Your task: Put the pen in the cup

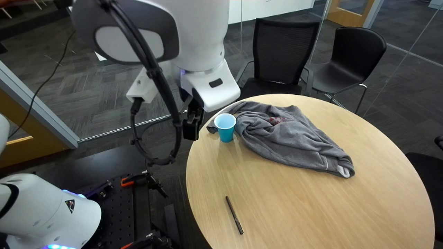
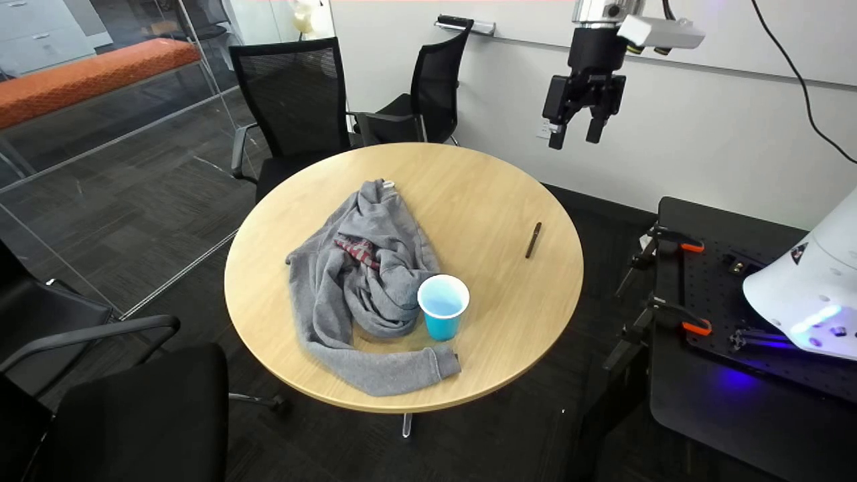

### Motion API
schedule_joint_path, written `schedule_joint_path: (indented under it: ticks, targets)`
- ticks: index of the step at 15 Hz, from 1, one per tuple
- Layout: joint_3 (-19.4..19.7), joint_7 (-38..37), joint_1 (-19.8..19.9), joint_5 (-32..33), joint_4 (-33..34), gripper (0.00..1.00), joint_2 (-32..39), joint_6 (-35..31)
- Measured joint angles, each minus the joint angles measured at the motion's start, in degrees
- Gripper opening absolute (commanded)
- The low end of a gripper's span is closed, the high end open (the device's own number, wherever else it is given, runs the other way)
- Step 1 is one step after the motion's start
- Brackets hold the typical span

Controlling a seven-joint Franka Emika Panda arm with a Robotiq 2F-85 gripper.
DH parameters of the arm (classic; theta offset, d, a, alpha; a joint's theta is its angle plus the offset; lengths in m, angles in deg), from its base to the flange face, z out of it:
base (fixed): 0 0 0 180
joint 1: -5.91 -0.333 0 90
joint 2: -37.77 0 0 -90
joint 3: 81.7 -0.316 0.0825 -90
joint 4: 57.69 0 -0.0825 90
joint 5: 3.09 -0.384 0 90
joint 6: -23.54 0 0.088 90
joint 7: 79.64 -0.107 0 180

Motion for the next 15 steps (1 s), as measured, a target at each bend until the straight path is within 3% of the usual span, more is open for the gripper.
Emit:
schedule_joint_path:
  ticks: [8, 15]
  targets:
    - [-2.09, -21.73, -0.01, -2.03, -1.38, 1.00, 12.42, -18.78]
    - [-1.00, -34.70, -0.02, -2.11, -1.37, 1.00, 22.41, -28.83]
